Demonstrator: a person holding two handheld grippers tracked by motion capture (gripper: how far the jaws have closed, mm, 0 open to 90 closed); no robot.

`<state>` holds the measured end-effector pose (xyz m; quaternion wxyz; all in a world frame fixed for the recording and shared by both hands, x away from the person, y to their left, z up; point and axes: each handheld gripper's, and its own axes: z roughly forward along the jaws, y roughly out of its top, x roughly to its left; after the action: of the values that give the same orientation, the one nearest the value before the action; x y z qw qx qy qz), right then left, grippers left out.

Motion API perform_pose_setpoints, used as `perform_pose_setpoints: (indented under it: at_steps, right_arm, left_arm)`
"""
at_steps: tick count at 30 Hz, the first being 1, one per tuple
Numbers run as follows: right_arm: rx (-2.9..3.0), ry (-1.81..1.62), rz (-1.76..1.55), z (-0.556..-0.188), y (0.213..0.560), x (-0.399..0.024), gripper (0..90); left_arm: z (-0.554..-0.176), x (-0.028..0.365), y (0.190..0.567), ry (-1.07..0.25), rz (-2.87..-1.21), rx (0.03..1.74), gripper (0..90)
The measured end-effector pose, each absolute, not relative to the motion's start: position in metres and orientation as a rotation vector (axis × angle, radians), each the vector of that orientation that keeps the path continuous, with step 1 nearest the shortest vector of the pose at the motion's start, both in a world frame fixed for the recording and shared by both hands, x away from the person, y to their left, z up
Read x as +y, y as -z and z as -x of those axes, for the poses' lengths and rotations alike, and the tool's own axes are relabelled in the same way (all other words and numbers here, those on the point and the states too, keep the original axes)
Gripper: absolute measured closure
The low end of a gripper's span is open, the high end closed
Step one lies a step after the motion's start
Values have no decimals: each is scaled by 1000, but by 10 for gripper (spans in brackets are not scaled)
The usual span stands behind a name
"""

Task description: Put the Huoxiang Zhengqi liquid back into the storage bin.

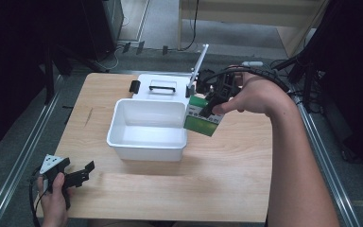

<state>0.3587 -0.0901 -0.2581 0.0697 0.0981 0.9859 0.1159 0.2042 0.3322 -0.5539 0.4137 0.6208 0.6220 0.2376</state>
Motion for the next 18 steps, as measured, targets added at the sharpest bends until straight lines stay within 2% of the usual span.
perform_pose_setpoints:
  at_steps: [18]
  right_arm:
    - [2990,-312,-138,-366,245,-9,649]
  left_arm:
    - [-205,333,554,-590,-1557,1567,3]
